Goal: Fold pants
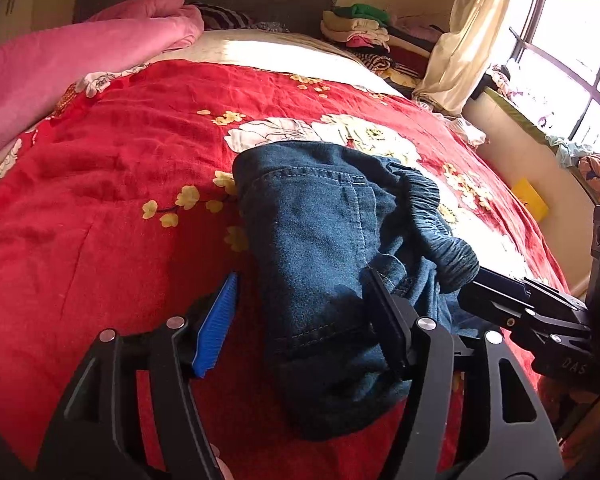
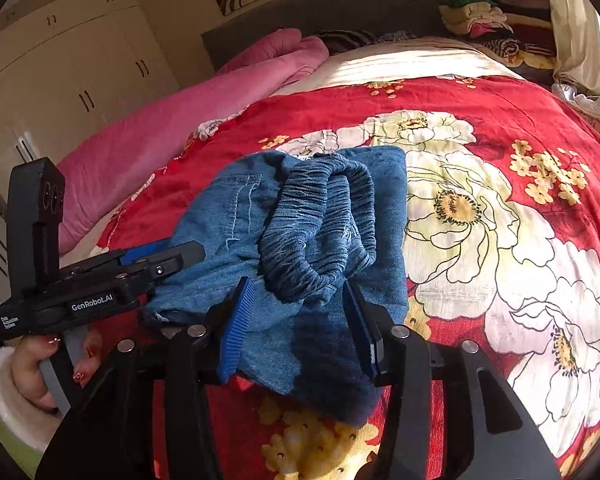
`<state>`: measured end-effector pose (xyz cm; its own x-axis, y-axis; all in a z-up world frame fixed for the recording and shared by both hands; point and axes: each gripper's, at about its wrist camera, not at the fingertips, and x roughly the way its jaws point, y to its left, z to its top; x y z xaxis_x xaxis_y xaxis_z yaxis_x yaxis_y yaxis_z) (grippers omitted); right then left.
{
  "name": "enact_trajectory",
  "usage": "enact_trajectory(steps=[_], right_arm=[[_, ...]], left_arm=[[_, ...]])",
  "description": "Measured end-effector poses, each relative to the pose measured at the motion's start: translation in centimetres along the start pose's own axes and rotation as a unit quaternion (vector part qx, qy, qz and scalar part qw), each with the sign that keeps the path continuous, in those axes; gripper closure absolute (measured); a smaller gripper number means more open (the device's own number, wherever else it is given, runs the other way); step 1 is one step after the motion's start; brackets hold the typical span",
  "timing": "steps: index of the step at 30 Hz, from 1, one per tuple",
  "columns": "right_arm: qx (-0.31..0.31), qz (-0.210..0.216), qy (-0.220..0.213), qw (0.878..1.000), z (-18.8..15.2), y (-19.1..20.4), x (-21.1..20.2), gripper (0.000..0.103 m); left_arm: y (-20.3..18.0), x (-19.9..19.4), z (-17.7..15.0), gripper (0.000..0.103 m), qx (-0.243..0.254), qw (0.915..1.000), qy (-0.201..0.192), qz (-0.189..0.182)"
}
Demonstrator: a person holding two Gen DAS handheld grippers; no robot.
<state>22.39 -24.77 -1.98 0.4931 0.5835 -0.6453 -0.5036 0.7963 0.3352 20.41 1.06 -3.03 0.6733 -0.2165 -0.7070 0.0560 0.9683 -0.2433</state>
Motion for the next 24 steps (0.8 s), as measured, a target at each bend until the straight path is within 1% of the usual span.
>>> enact_trajectory(steps=[3, 5, 6, 7, 8, 10, 12, 14, 15, 17, 20, 22, 24], right_arm=[[0.004, 0.000, -0.015, 1.000, 0.1, 0.2, -1.4, 0.050], [0.004, -0.003, -0.022, 1.000, 0.2, 0.3, -2.2, 0.044], [0.004, -0.004, -0.025, 1.000, 0.2, 0.4, -2.6, 0.043], [0.004, -0.006, -0.029, 1.000, 0.2, 0.5, -3.1, 0.041], [0.003, -0.006, -0.032, 0.999, 0.2, 0.6, -3.5, 0.035], [0.002, -0.013, -0.036, 0.999, 0.2, 0.8, -4.2, 0.031], [-0.002, -0.013, -0.044, 0.999, 0.1, 1.0, -5.0, 0.030], [-0.006, -0.021, -0.051, 0.998, 0.0, 1.2, -5.9, 0.024], [-0.007, -0.022, -0.056, 0.998, 0.0, 1.3, -6.4, 0.023], [-0.008, -0.026, -0.062, 0.998, -0.1, 1.4, -7.2, 0.017], [-0.009, -0.033, -0.073, 0.997, -0.2, 1.5, -8.2, 0.014], [-0.009, -0.037, -0.078, 0.996, -0.3, 1.6, -8.8, 0.011], [-0.009, -0.044, -0.083, 0.996, -0.5, 1.7, -9.4, 0.010]], left_arm=[[-0.4, -0.9, 0.0, 0.044, 0.003, 1.0000, -0.007, -0.002], [-0.7, -1.5, -0.1, 0.041, 0.005, 0.9999, -0.012, -0.001], [-0.9, -1.8, 0.0, 0.039, 0.007, 0.9999, -0.014, -0.001], [-1.1, -2.2, 0.0, 0.038, 0.009, 0.9998, -0.017, -0.001], [-1.3, -2.6, 0.0, 0.038, 0.011, 0.9997, -0.021, 0.000], [-1.6, -3.4, 0.0, 0.033, 0.014, 0.9995, -0.028, 0.004], [-1.8, -4.3, -0.2, 0.030, 0.015, 0.9993, -0.035, 0.003], [-2.1, -5.1, -0.3, 0.028, 0.018, 0.9990, -0.040, 0.003], [-2.2, -5.5, -0.4, 0.026, 0.020, 0.9989, -0.043, 0.003], [-2.5, -6.2, -0.5, 0.023, 0.024, 0.9986, -0.048, 0.005], [-2.9, -7.2, -0.8, 0.018, 0.027, 0.9982, -0.053, 0.005], [-3.1, -7.9, -1.1, 0.013, 0.030, 0.9980, -0.056, 0.005], [-3.4, -8.5, -1.4, 0.011, 0.035, 0.9976, -0.059, 0.007]])
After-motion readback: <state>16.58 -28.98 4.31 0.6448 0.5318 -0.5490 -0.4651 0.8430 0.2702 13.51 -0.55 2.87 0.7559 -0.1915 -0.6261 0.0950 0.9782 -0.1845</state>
